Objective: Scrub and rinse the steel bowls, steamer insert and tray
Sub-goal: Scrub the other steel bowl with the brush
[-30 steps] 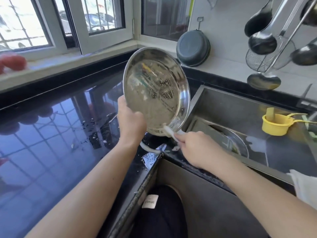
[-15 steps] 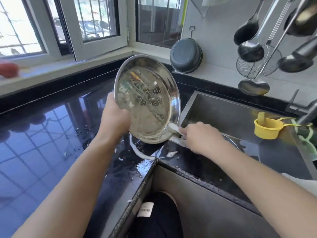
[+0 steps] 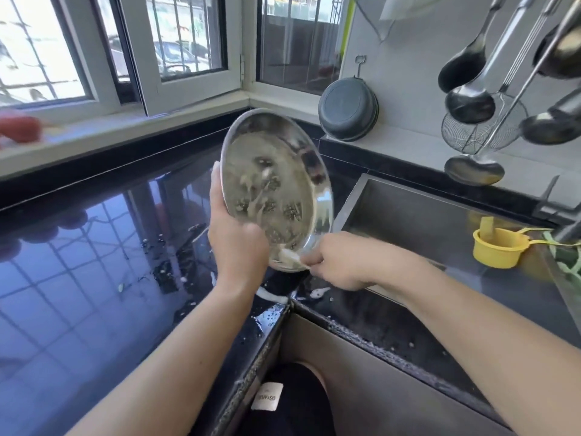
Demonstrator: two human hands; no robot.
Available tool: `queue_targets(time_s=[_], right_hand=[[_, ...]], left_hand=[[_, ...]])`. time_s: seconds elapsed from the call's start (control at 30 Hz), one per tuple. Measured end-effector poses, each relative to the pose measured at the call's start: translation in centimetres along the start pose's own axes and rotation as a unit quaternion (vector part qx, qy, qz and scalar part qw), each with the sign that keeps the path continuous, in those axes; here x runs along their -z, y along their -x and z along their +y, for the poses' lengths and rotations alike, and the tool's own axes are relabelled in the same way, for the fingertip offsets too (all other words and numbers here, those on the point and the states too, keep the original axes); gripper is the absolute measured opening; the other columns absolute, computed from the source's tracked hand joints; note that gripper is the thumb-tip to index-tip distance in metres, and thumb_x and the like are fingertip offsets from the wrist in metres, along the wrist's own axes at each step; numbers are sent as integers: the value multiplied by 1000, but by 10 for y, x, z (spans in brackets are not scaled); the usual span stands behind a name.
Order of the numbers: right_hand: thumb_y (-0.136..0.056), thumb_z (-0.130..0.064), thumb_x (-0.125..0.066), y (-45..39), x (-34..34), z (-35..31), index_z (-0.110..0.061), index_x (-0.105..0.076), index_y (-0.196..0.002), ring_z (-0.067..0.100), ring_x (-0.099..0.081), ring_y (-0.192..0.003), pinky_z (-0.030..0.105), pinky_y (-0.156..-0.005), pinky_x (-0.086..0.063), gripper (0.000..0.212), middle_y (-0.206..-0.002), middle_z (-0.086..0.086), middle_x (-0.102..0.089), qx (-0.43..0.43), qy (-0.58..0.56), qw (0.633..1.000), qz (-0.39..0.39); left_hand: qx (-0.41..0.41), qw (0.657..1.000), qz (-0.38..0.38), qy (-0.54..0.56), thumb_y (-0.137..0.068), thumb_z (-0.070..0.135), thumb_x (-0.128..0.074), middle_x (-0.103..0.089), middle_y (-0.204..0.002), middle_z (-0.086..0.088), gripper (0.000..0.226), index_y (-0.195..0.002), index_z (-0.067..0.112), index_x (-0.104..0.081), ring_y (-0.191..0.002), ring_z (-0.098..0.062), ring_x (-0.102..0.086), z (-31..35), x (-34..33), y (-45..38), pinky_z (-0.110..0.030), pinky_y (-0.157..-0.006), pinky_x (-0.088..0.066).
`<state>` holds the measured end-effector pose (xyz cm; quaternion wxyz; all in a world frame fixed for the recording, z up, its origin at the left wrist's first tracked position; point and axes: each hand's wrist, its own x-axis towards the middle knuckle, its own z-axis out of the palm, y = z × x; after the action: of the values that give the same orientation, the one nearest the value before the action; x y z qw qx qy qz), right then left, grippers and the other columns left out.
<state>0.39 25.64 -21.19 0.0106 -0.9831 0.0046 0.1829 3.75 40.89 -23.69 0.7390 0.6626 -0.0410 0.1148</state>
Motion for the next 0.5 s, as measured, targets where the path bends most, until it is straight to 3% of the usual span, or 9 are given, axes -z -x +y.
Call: queue_targets(time_s=[0.07,0.13,0.2,0.23,0.37,0.43,0.5], right_hand=[[-104,-24,-46,7,3,3,-32,-61,-138,28,-59,-119,30,-97,-48,38,-135,2,-64,38,-6,999,-12],[-101,-21,-47,9,4,13,-30,-64,-134,29,-62,-102,28,-83,-49,38,-124,6,-67,-1,56,998,-10],[-95,-15,-47,8,7,24,-28,-65,-129,26,-58,-79,33,-73,-51,41,-105,7,-65,-74,101,992,31],[-93,-11,-46,6,9,27,-28,-63,-132,26,-57,-77,35,-71,-50,46,-102,6,-63,-101,110,987,57],[-92,-2,-41,-5,12,29,-26,-59,-137,34,-62,-96,38,-68,-45,55,-113,10,-62,-127,153,974,111],[-88,-1,-45,-7,11,22,-21,-62,-130,30,-58,-84,37,-69,-46,49,-100,7,-59,-121,143,978,85],[-90,-6,-48,-6,10,13,-20,-64,-126,25,-57,-77,34,-70,-50,41,-91,4,-58,-80,138,987,19]], left_hand=[[-34,999,10,-8,-67,-25,-33,-62,-139,16,107,-153,36,-48,-126,3,-57,3,4,-5,-19,-98,-55],[-50,999,3,-21,-66,-27,-33,-66,-135,14,105,-148,35,-55,-121,-1,-62,11,7,-11,-19,-88,-58],[-51,998,-15,-32,-68,-30,-33,-65,-135,14,108,-147,40,-55,-112,-5,-66,17,9,-15,-21,-74,-61],[-47,998,-23,-40,-67,-29,-32,-65,-135,13,110,-148,43,-53,-107,-9,-68,20,10,-17,-19,-66,-59],[-41,995,-48,-71,-69,-25,-30,-67,-129,8,112,-150,50,-45,-99,-16,-69,25,11,-22,-23,-60,-58],[-37,995,-49,-84,-71,-26,-32,-65,-130,7,111,-152,49,-44,-93,-18,-68,24,10,-23,-21,-56,-54],[-42,994,-40,-95,-71,-24,-34,-62,-133,8,110,-152,50,-43,-106,-24,-67,22,9,-24,-30,-65,-61]])
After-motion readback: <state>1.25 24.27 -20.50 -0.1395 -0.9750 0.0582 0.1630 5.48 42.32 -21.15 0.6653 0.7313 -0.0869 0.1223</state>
